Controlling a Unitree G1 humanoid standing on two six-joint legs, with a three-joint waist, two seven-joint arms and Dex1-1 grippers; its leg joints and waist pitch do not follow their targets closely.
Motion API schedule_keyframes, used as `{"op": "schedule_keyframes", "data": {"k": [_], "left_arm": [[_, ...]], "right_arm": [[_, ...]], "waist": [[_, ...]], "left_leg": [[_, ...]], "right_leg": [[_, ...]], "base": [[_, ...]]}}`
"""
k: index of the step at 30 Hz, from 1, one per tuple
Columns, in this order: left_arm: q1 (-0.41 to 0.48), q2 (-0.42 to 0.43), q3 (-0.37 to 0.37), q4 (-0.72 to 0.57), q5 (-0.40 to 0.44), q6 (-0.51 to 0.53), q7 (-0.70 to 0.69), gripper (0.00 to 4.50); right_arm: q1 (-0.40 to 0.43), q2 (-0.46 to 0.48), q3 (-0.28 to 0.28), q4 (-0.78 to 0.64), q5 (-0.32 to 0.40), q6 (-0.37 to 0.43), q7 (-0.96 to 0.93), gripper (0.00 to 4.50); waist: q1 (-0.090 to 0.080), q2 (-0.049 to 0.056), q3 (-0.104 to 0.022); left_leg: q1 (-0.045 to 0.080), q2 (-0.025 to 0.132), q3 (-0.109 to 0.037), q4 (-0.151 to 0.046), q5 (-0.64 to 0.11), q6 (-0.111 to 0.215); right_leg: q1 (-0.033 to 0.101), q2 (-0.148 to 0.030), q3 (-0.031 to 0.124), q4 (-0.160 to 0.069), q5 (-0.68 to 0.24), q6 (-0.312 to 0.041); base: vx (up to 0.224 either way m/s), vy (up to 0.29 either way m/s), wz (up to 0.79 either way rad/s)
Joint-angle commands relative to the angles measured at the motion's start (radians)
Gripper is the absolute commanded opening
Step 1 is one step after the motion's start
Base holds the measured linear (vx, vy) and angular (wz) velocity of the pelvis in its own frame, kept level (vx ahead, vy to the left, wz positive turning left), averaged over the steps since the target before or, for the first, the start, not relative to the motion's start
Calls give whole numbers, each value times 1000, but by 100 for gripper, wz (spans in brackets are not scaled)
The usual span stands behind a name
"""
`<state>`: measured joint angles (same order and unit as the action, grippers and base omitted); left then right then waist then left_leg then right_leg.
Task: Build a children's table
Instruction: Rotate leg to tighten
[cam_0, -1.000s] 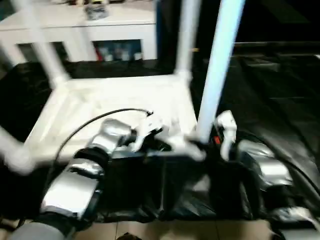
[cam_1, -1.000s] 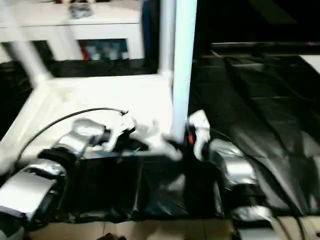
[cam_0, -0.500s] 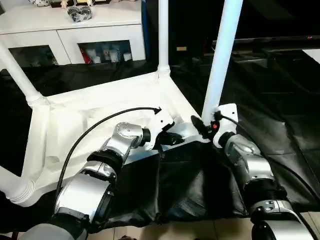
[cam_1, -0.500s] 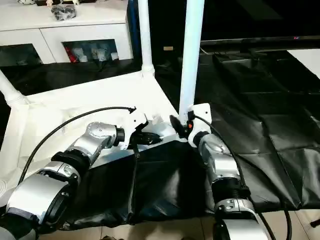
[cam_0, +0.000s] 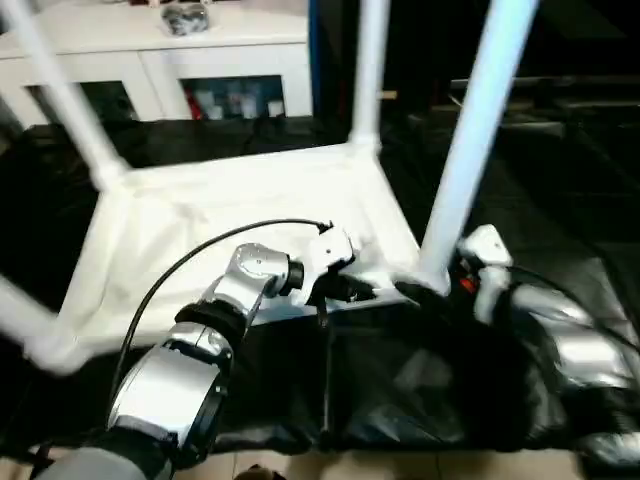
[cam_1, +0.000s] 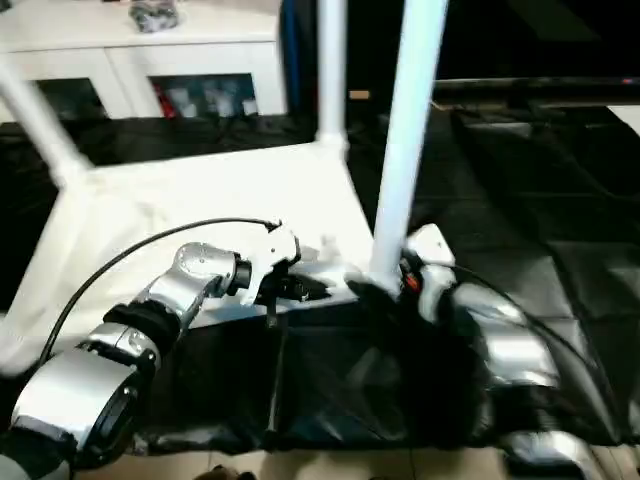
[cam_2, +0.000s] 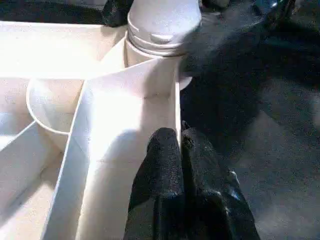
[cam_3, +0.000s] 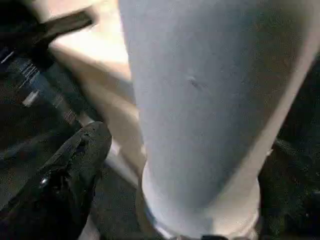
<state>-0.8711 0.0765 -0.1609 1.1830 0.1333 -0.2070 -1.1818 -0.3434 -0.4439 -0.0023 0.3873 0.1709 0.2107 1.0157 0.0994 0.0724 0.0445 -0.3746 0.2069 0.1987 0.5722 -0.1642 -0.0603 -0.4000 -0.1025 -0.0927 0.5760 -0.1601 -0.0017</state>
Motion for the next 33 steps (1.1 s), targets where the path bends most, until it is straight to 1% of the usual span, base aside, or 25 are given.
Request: {"op": "schedule_keyframes", "data": {"k": [1, 2, 3, 4, 6, 7, 8, 9, 11, 12, 14, 15, 16, 17, 18, 19, 20, 21, 23, 24, 25, 28, 29, 31, 33], "left_arm": [[-9, -3, -4, -33, -6, -19, -3, 0], [-7, 0, -6, -35, -7, -20, -12, 0], [-3, 7, -8, -39, -8, -26, -27, 0], [-1, 11, -9, -41, -10, -28, -37, 0], [1, 14, -9, -43, -11, -29, -43, 0], [6, 30, -13, -47, -13, -31, -65, 0], [7, 33, -14, -49, -14, -31, -69, 0], [8, 35, -14, -50, -15, -31, -71, 0], [9, 37, -13, -51, -15, -32, -71, 0], [10, 40, -13, -52, -16, -31, -75, 0], [10, 45, -11, -56, -19, -30, -85, 0], [11, 47, -11, -60, -22, -28, -94, 0], [11, 48, -11, -63, -24, -26, -99, 0], [14, 52, -15, -68, -24, -25, -114, 0], [15, 54, -17, -69, -24, -25, -119, 0], [16, 55, -18, -70, -23, -25, -121, 0], [18, 59, -21, -73, -22, -26, -127, 0], [19, 62, -22, -75, -23, -25, -132, 0], [21, 70, -24, -78, -25, -22, -146, 0], [23, 74, -26, -80, -24, -23, -152, 0], [24, 78, -28, -81, -24, -23, -159, 0], [27, 89, -33, -86, -24, -21, -173, 0], [27, 90, -33, -87, -24, -21, -174, 0], [27, 102, -35, -91, -24, -19, -186, 0], [28, 108, -35, -92, -24, -19, -191, 0]], "right_arm": [[14, -3, 35, -45, 23, 15, 66, 442], [18, -15, 27, -46, 19, 8, 70, 442], [15, -31, 5, -37, 16, 0, 62, 442], [13, -41, -6, -38, 22, 3, 60, 442], [13, -48, -11, -42, 28, 3, 61, 442], [16, -59, -14, -71, 48, 26, 77, 442], [17, -60, -14, -77, 54, 33, 83, 442], [20, -61, -12, -87, 60, 41, 86, 442], [21, -57, -11, -94, 69, 52, 86, 442], [21, -52, -9, -102, 79, 64, 89, 442], [12, -35, 6, -103, 69, 60, 78, 442], [2, -24, 20, -87, 46, 35, 60, 442], [-11, -12, 30, -65, 25, 16, 39, 442], [-41, 4, 48, -15, -4, -19, 11, 442], [-49, 8, 50, -2, -7, -22, 7, 442], [-54, 8, 52, 4, -8, -20, 5, 442], [-70, 9, 59, 27, -19, -21, 1, 426], [-79, 10, 62, 39, -22, -23, 1, 407], [-96, 10, 71, 60, -20, -23, 18, 404], [-101, 11, 75, 66, -15, -16, 34, 404], [-105, 11, 81, 71, -12, -11, 52, 367], [-120, 6, 105, 104, -24, -34, 81, 360], [-121, 6, 106, 107, -23, -35, 84, 350], [-132, 7, 114, 126, -15, -34, 117, 324], [-138, 10, 116, 135, -13, -38, 126, 316]], "waist": [[-2, -24, -66], [-1, -22, -65], [-2, -23, -66], [-2, -23, -66], [-2, -23, -66], [-3, -23, -67], [-2, -32, -68], [-3, -34, -69], [-3, -30, -71], [-3, -34, -71], [-3, -31, -71], [-3, -34, -71], [-2, -31, -71], [-5, -30, -72], [-8, -30, -71], [-8, -29, -70], [-6, -33, -69], [-7, -31, -70], [-7, -30, -71], [-7, -34, -73], [-6, -33, -72], [-7, -33, -74], [-5, -37, -74], [-6, -38, -72], [-6, -37, -71]], "left_leg": [[15, 23, -8, -51, -233, 117], [13, 22, -10, -52, -234, 113], [14, 21, -10, -51, -238, 110], [13, 20, -11, -52, -235, 108], [13, 22, -11, -52, -232, 108], [10, 21, -12, -51, -225, 112], [8, 22, -12, -51, -213, 119], [7, 22, -12, -50, -205, 123], [8, 22, -12, -47, -189, 132], [6, 22, -11, -47, -182, 135], [6, 23, -11, -47, -178, 136], [5, 22, -11, -46, -181, 133], [6, 22, -11, -46, -180, 130], [4, 22, -12, -47, -179, 122], [4, 22, -12, -47, -182, 117], [6, 21, -10, -46, -190, 113], [7, 22, -10, -47, -196, 114], [6, 22, -11, -46, -192, 114], [5, 22, -11, -46, -186, 118], [4, 22, -11, -44, -180, 124], [3, 23, -11, -44, -176, 127], [2, 23, -11, -41, -158, 138], [2, 22, -10, -41, -158, 141], [3, 22, -9, -41, -164, 141], [5, 24, -9, -42, -175, 135]], "right_leg": [[52, -47, 37, -75, -287, -214], [52, -48, 35, -77, -303, -207], [51, -47, 35, -78, -311, -203], [53, -47, 34, -78, -314, -203], [52, -47, 34, -77, -307, -204], [53, -46, 33, -75, -291, -205], [56, -46, 33, -71, -276, -207], [56, -47, 33, -69, -268, -209], [54, -48, 33, -67, -246, -217], [54, -46, 33, -67, -237, -221], [52, -47, 33, -64, -233, -225], [52, -48, 32, -65, -239, -224], [50, -49, 32, -64, -241, -224], [49, -49, 32, -63, -242, -224], [48, -49, 32, -63, -246, -226], [47, -47, 32, -65, -251, -228], [48, -48, 33, -63, -252, -229], [49, -48, 33, -62, -251, -229], [50, -48, 34, -60, -232, -231], [52, -47, 34, -56, -210, -238], [52, -48, 34, -55, -202, -240], [53, -48, 34, -50, -169, -250], [54, -50, 34, -50, -169, -252], [52, -49, 33, -52, -193, -250], [51, -49, 34, -53, -209, -249]], "base": [[0, 0, 0], [0, 0, 0], [0, 0, 0], [0, 0, 0], [0, 0, 0], [0, 0, 0], [0, 0, 0], [0, 0, 0], [0, 0, 0], [0, 0, 0], [0, 0, 0], [0, 0, 0], [0, 0, 0], [0, 0, 0], [0, 0, 0], [0, 0, 0], [0, 0, 0], [0, 0, 0], [0, 0, 0], [0, 0, 0], [0, 0, 0], [0, 0, 0], [0, 0, 0], [0, 0, 0], [0, 0, 0]]}}
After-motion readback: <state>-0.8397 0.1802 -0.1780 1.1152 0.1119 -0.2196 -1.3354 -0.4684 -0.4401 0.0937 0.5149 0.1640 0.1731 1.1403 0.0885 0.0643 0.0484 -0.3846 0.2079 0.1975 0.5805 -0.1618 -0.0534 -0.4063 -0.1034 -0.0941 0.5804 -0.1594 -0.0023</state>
